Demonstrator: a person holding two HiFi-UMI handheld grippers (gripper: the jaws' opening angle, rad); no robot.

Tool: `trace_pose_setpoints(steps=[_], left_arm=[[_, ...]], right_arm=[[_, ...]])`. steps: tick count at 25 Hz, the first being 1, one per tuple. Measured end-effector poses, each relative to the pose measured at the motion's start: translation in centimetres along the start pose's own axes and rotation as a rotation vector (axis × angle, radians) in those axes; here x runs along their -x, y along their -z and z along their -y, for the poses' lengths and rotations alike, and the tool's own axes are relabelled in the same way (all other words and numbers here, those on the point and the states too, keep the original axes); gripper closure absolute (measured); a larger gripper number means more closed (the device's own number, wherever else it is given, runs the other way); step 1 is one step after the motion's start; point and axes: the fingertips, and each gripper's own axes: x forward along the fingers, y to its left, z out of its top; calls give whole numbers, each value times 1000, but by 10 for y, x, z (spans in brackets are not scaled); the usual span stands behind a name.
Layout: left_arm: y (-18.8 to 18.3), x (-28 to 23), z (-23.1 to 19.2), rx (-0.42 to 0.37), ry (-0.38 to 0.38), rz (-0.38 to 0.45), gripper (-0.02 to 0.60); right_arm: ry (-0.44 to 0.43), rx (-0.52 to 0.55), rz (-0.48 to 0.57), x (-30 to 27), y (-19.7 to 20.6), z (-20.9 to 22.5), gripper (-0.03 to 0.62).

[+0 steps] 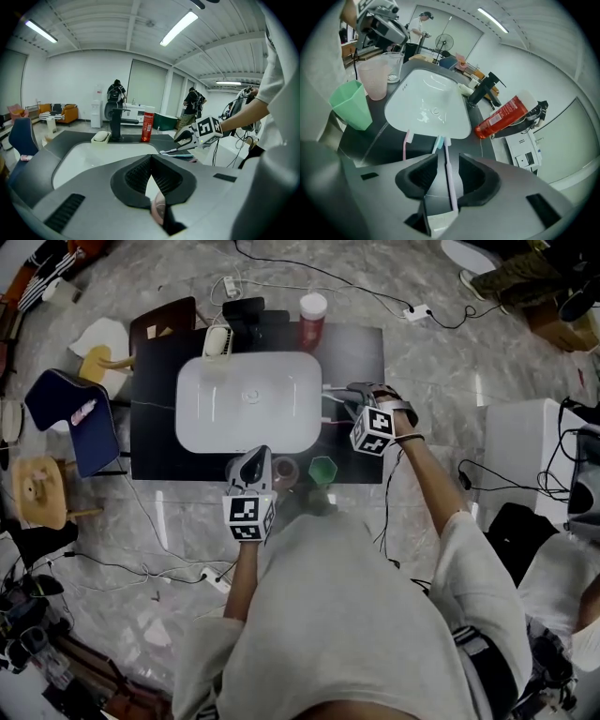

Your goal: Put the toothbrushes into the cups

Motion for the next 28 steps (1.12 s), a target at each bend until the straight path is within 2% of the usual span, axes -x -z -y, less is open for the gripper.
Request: trace_pose_setpoints(steps=[15,23,28], left_arm=[[1,2,-7,10,-28,-12,555],[0,3,-12,19,-50,-10,555],[5,1,-10,22,-51,-16,555]], right_arm=[[-128,77,-85,-55,7,4,488],[-231,90,-95,-65,4,-1,508],[-303,67,-96,-66,6,-9,568]])
